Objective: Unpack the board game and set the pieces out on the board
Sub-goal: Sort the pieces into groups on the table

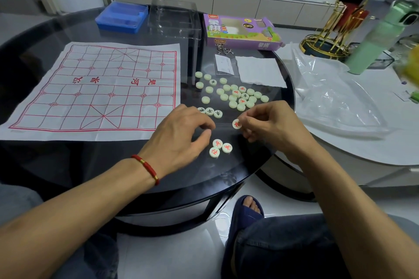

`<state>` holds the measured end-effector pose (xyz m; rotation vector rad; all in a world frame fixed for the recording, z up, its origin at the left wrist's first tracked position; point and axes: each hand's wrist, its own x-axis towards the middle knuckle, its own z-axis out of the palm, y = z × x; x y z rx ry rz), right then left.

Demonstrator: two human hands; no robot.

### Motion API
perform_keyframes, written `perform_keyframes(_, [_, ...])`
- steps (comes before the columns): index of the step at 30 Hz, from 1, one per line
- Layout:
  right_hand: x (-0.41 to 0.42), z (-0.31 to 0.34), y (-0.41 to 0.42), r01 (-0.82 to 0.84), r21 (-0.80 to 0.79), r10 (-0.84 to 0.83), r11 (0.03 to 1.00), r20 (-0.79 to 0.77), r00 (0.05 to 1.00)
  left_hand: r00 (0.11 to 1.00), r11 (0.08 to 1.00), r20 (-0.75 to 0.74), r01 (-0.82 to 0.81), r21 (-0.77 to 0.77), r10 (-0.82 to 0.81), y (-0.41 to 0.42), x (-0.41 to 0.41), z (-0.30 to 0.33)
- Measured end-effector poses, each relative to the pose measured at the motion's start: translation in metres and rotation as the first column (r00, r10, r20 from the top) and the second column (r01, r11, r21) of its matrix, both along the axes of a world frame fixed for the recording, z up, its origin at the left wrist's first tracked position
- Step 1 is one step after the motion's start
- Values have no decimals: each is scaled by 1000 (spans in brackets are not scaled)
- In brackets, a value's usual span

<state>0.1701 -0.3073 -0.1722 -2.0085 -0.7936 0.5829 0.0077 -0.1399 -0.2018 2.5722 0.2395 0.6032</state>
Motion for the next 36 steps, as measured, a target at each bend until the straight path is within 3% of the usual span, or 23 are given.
perform_keyframes(6, [-19,7,8,-107,-48,112,993,128,985,1000,998,-7,-20,-52,20,-4,3,6])
perform_keyframes(13, [-26,4,17,-172,7,170,985,120,978,990,876,-82,-138,-462,112,-3,3,14])
perform_keyframes(15, [-13,-6,18,-25,-44,39,999,345,938,981,884,-139,-184,-429,137,4,0,16])
perform_keyframes(17, [5,-15,18,143,-88,-71,986,551,832,973,924,-192,-185,-333,126,6,-5,17])
perform_keyframes(19, [16,-20,17,210,-118,-95,971,613,784,967,965,-235,-148,-218,95,3,-9,16])
perform_keyframes(22, [17,-25,22,196,-157,-43,968,665,745,965,987,-251,-107,-116,75,-1,-9,14])
perform_keyframes(32, [0,-27,23,80,-186,76,979,702,709,974,990,-217,-87,-109,62,-4,-8,13])
perform_keyframes(34, [-1,-26,22,76,-159,53,984,680,731,976,989,-206,-101,-105,77,-3,-7,14])
perform_keyframes(36, [0,-22,21,96,-72,-39,993,560,827,978,987,-189,-116,-109,94,-1,-6,15])
